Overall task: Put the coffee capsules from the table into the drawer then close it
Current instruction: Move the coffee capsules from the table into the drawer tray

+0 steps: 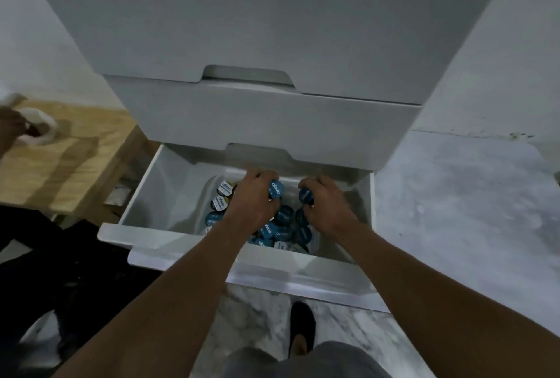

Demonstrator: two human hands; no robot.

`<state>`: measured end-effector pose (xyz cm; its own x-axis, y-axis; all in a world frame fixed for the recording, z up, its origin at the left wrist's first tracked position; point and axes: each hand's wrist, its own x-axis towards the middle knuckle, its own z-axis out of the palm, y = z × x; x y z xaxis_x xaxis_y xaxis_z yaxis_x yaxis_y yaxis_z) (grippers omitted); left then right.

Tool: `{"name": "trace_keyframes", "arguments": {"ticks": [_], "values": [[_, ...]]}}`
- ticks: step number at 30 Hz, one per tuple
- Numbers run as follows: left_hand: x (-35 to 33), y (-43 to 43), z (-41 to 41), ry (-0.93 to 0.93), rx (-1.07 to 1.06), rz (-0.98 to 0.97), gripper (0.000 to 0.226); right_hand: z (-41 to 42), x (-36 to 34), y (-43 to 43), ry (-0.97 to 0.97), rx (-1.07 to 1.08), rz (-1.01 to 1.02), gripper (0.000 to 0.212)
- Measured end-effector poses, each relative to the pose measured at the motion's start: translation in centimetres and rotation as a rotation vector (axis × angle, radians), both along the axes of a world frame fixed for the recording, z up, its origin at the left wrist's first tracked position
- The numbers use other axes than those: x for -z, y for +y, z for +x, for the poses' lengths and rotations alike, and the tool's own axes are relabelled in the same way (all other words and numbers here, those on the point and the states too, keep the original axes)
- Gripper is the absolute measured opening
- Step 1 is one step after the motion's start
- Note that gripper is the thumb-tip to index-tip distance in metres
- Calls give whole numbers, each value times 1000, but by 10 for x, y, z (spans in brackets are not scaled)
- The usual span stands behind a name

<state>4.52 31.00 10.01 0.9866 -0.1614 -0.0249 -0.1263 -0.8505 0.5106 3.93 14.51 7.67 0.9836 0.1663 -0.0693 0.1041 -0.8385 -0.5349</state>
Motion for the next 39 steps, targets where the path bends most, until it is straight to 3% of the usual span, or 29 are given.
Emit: {"name": "trace_keyframes", "arguments": {"ticks": [10,17,39], "values": [[20,-8,31,91,190,67,50,15,16,-6,45,6,-107,49],[33,-8,37,96,269,112,50,16,21,-3,-29,-8,-170,51],[42,-3,44,79,290,119,35,16,27,4,2,-14,-201,28]]}}
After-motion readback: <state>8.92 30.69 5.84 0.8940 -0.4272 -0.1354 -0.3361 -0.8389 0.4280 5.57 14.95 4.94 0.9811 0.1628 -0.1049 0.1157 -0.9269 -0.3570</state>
